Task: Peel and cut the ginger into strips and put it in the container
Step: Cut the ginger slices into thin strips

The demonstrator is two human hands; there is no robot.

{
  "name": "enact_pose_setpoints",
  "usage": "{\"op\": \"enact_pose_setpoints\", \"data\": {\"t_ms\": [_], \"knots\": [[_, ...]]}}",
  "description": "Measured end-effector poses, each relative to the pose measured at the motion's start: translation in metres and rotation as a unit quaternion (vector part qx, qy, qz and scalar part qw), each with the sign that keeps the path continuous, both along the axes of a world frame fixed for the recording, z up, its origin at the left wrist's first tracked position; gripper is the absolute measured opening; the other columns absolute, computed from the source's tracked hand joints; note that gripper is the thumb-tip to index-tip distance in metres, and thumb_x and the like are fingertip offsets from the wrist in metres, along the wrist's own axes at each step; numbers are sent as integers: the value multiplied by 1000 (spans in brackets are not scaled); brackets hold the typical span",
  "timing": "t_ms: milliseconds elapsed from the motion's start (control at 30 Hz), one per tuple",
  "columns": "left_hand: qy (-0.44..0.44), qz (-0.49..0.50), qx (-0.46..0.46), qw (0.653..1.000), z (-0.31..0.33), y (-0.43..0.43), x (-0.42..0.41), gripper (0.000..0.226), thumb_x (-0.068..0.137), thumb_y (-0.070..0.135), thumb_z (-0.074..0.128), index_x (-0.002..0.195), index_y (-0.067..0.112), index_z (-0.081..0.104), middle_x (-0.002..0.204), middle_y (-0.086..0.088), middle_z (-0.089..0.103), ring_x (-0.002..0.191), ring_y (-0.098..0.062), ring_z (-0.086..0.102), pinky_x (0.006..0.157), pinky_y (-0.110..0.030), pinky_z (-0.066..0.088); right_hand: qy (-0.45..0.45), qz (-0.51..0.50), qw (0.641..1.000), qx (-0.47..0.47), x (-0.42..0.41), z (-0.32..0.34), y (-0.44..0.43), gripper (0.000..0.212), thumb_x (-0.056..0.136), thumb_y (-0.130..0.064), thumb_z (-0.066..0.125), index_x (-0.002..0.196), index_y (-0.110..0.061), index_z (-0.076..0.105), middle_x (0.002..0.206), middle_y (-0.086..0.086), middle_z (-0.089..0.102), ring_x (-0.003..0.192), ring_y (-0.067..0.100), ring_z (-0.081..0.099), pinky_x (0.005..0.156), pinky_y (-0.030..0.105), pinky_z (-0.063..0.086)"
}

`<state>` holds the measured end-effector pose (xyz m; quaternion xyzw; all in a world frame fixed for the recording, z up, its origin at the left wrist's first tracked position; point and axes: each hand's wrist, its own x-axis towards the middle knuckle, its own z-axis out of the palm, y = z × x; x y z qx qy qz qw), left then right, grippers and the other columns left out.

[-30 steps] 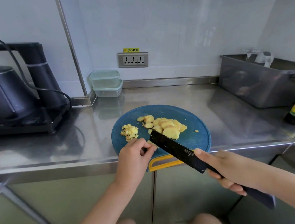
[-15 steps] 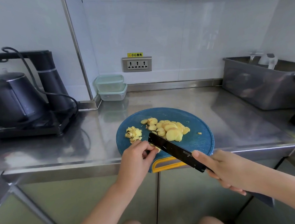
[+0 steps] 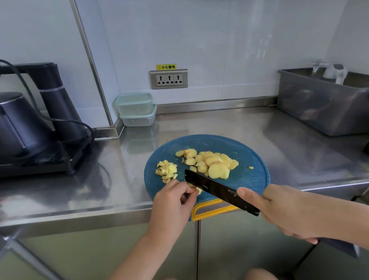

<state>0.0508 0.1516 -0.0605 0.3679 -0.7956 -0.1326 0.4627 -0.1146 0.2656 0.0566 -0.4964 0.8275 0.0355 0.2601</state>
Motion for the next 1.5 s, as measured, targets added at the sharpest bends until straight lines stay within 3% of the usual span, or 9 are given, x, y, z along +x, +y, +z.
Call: {"op": "enact_pose_setpoints", "data": {"t_ms": [200, 300, 433, 533, 933, 1067, 1267, 1367, 1500], "knots": [[1, 5, 3, 1000, -1, -1, 0, 14, 73, 10, 79, 67, 14, 68, 64, 12, 50, 53, -3, 45, 51, -15, 42, 34, 26, 998, 46, 0, 3, -8, 64, 93, -67, 13, 104, -11, 42, 80, 15, 57, 52, 25, 51, 35, 19, 40], [6, 3, 5, 1000, -1, -1, 0, 14, 73, 10, 80, 67, 14, 68, 64, 12, 50, 52, -3, 45, 51, -15, 42, 31, 13, 998, 57, 5, 11, -9, 67, 92, -68, 13, 93, -8, 45, 65, 11, 49, 42, 21, 43, 32, 16, 35], [5, 7, 5, 1000, -1, -1, 0, 14, 73, 10, 80, 67, 14, 67, 64, 11, 51, 52, -4, 46, 52, -14, 42, 33, 3, 996, 84, 15, 21, -13, 59, 94, -65, 11, 71, -16, 35, 65, 12, 44, 44, 22, 42, 42, 24, 38], [9, 7, 7, 1000, -2, -1, 0, 13, 73, 11, 79, 68, 14, 68, 64, 11, 52, 53, -5, 48, 53, -16, 44, 43, 1, 996, 82, 17, 23, -17, 70, 93, -67, 11, 77, -7, 45, 60, 10, 46, 39, 19, 41, 36, 18, 36], [8, 9, 9, 1000, 0, 1, 0, 16, 75, 11, 78, 66, 14, 66, 62, 9, 52, 53, -8, 47, 51, -19, 41, 32, 15, 998, 60, 21, 2, -17, 77, 92, -67, 10, 109, -4, 51, 87, 12, 58, 51, 20, 48, 39, 22, 39], [15, 9, 9, 1000, 0, 0, 0, 15, 74, 11, 79, 66, 15, 66, 62, 10, 52, 52, -8, 46, 50, -17, 42, 6, -9, 998, 69, 17, 1, -11, 70, 89, -70, 11, 97, -8, 44, 97, 16, 61, 49, 21, 43, 44, 28, 41], [27, 6, 7, 1000, -5, -2, -1, 16, 73, 10, 79, 64, 14, 66, 62, 10, 50, 56, -13, 47, 49, -17, 40, -3, 9, 1000, -18, 6, -13, -16, 75, 81, -77, 10, 73, -10, 46, 65, 6, 53, 48, 15, 45, 52, 26, 41], [26, 5, 1, 1000, -6, -2, -2, 17, 73, 9, 79, 64, 14, 66, 63, 11, 49, 52, -9, 45, 48, -14, 38, -15, -31, 999, -4, 12, -15, -18, 53, 95, -62, 12, 80, -21, 42, 77, 16, 60, 48, 26, 51, 51, 31, 51], [23, 2, -11, 1000, -6, -2, 0, 17, 72, 8, 79, 64, 14, 65, 64, 12, 48, 51, -5, 43, 47, -13, 38, -15, -62, 997, -45, 17, -18, -21, 39, 104, -46, 14, 67, -33, 22, 87, 18, 59, 63, 32, 61, 72, 38, 59]]}}
